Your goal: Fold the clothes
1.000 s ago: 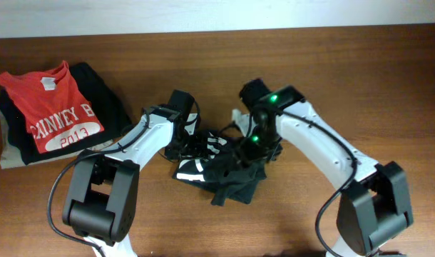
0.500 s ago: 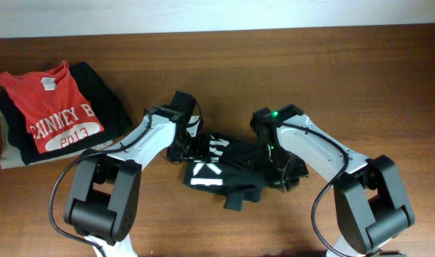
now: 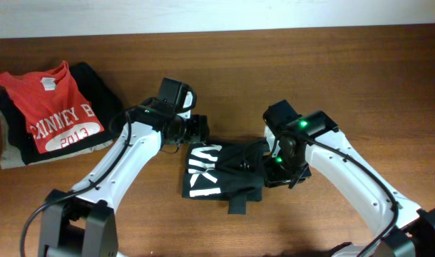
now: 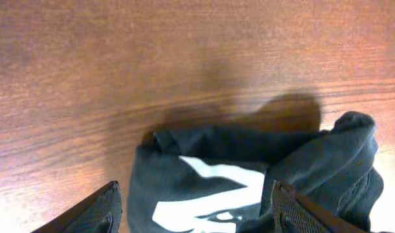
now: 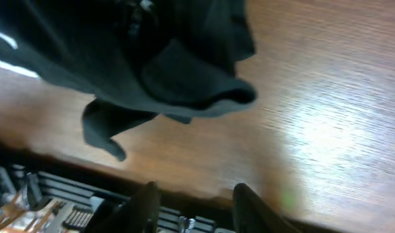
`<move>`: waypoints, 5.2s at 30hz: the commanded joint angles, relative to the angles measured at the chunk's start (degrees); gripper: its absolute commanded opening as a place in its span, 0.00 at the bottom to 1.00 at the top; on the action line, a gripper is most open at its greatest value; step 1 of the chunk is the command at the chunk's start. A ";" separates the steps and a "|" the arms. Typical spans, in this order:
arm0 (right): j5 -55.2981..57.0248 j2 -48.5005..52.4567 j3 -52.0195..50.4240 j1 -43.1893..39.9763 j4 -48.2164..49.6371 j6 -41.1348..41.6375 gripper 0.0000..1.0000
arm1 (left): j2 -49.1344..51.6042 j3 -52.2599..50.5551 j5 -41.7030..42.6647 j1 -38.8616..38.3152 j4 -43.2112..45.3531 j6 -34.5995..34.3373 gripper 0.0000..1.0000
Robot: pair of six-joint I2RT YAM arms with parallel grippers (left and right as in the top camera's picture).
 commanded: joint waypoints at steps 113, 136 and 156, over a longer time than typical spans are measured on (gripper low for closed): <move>-5.01 1.75 -22.23 -7.19 29.46 -6.78 0.04 | 5.25 18.56 -2.75 0.83 -27.36 2.91 0.99; -20.83 18.95 -7.52 -4.90 48.72 -9.57 0.51 | 5.25 18.56 -2.75 0.83 -27.41 2.91 0.99; -0.31 11.41 7.67 13.22 18.84 -15.87 0.73 | 1.88 19.10 -1.64 18.32 -25.75 2.86 0.99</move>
